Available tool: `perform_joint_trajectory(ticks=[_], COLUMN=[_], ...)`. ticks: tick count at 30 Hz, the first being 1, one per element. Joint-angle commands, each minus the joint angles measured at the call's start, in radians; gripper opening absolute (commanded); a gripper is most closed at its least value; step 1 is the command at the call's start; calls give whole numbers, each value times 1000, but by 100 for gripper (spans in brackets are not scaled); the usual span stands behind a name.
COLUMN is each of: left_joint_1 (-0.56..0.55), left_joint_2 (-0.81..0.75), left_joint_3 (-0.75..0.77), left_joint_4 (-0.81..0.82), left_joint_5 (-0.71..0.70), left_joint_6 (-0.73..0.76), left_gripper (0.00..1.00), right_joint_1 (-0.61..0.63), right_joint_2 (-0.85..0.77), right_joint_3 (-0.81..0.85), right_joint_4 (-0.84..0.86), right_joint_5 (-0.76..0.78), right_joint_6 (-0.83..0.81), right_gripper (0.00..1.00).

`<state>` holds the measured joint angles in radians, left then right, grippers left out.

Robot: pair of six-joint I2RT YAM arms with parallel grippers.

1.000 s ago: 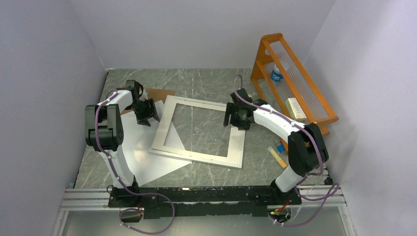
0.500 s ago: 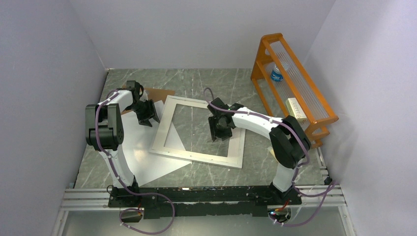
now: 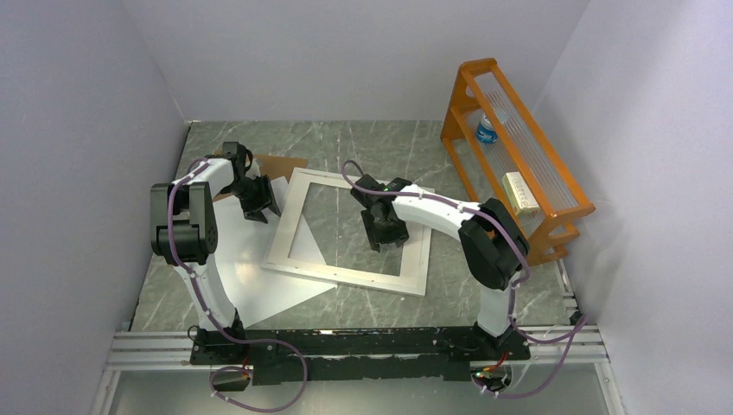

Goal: Put the photo into the frame
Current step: Adjust the photo frame item on the photo frame.

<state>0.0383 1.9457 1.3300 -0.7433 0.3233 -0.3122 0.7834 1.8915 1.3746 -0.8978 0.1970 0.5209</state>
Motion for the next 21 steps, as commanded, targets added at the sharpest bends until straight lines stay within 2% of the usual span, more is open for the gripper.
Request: perform_joint_trajectory(ticks=[1,11,21], left_joint_1=[-12,-12,-12], left_joint_2=[15,15,22], left_joint_3=[8,4,9], left_joint_4=[-41,-39,-43], left_joint_5=[-4,6,7], left_joint_6=[-12,-16,-19], left_gripper=[53,53,53], right_joint_1=[16,42,60], right_joint_2=[41,123,153], right_joint_3=[76,129,128], right_joint_4=[-190,-274,-344], right_joint_5=[225,272,309], right_joint_6=[99,152,204], right_gripper=[57,62,61])
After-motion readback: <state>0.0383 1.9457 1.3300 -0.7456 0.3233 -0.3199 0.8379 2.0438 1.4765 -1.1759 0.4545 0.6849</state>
